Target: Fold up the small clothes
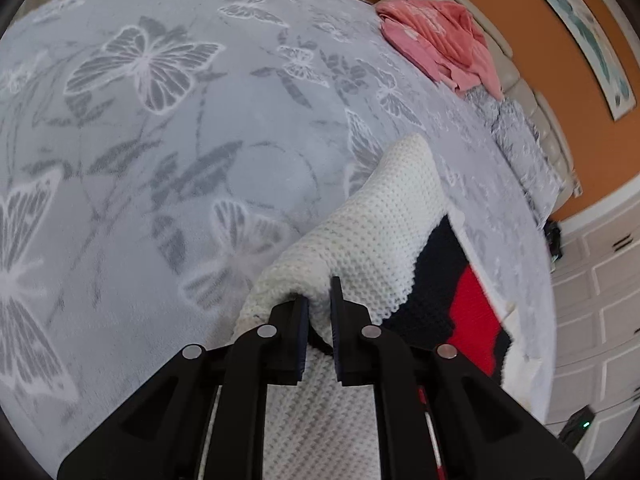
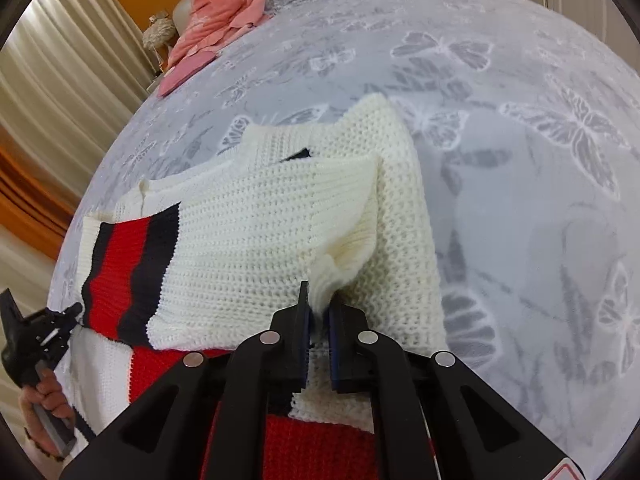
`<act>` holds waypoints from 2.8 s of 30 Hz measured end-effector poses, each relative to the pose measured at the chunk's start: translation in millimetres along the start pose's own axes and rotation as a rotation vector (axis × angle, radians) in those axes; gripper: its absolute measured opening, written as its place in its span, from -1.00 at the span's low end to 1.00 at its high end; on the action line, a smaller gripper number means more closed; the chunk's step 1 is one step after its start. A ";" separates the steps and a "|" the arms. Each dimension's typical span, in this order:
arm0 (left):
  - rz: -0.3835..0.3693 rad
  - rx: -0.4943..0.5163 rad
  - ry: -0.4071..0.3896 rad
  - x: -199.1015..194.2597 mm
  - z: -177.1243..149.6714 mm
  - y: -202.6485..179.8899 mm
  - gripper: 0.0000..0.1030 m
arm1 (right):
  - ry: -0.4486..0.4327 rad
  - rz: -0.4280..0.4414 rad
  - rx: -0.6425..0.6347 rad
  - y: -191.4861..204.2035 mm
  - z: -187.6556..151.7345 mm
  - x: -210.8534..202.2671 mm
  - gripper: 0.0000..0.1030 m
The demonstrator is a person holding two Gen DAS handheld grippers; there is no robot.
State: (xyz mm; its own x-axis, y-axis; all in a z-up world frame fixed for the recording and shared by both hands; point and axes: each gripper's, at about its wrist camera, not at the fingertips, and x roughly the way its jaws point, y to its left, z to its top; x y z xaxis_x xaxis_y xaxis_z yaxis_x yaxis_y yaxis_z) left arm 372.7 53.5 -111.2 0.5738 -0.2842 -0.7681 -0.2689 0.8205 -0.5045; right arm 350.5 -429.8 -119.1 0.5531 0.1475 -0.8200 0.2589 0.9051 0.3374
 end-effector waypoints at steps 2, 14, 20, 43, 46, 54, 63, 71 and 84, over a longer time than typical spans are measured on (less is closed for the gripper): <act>0.006 0.022 -0.002 -4.0 -1.2 -1.3 -0.76 | -0.016 0.005 0.024 -0.4 1.3 -14.9 -0.74; 0.023 0.084 0.115 -111.6 -67.7 74.6 0.55 | 0.172 0.011 0.013 -41.1 -197.9 -134.2 0.09; -0.036 0.049 0.243 -156.7 -139.7 122.8 0.67 | 0.273 0.135 0.004 -24.4 -256.0 -153.6 0.24; -0.131 0.073 0.443 -281.0 -225.3 137.5 -0.79 | 0.133 0.136 0.115 -34.4 -325.8 -288.7 -0.87; -0.120 0.036 0.452 -303.5 -249.5 158.4 -0.79 | 0.141 0.140 0.137 -38.5 -354.6 -303.7 -0.88; -0.160 0.018 0.405 -385.1 -260.9 165.4 -0.80 | 0.126 0.170 0.155 -26.0 -391.5 -363.5 -0.89; -0.288 0.171 0.200 -361.5 -152.3 52.9 -0.79 | -0.160 0.293 0.080 -19.7 -226.4 -366.3 -0.89; -0.113 0.158 0.106 -223.7 -79.3 -9.6 -0.79 | -0.140 0.212 0.150 -24.0 -117.2 -241.9 -0.90; 0.105 0.061 0.139 -86.6 -57.3 21.0 -0.79 | -0.005 0.133 0.375 -83.2 -89.5 -94.1 -0.90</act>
State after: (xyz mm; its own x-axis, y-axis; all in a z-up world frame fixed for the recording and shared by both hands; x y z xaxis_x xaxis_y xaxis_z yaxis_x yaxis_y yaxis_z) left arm 273.1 66.9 -77.8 0.4318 -0.2579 -0.8643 -0.2714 0.8767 -0.3972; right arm 206.0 -483.3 -111.4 0.6047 0.2505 -0.7560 0.4558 0.6697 0.5864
